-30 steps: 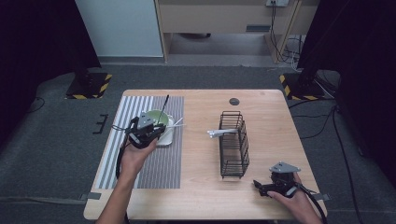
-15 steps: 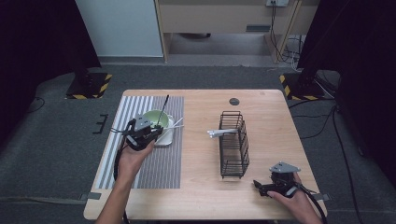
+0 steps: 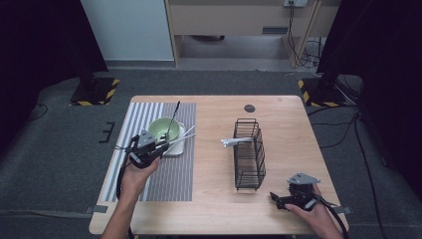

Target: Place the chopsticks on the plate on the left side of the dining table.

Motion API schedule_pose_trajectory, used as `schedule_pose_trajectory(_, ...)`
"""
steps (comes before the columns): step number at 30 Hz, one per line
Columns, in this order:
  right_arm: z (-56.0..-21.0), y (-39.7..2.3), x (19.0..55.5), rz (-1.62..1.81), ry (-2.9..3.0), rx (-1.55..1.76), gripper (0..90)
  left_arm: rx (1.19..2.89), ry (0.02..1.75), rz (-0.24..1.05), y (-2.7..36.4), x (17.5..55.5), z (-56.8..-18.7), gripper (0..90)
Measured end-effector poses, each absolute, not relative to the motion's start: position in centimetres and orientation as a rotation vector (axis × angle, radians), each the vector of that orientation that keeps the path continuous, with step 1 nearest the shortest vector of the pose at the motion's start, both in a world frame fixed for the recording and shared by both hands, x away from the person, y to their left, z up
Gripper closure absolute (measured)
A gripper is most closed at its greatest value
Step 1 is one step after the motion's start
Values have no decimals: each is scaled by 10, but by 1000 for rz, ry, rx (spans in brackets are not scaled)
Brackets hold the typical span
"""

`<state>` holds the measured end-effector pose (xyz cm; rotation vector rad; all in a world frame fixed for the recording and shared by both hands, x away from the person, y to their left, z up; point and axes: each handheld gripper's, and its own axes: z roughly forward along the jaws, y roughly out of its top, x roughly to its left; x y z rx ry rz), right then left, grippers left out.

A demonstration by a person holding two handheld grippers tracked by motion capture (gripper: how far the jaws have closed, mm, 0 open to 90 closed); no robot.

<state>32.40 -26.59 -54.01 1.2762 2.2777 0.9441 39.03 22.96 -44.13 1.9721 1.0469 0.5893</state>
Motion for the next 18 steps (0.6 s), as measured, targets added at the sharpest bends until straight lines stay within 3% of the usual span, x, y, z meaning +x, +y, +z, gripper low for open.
schedule_pose_trajectory(18,-540,-266,324,944,2278,1276,3,1995,1077,550,244,373,-473,829)
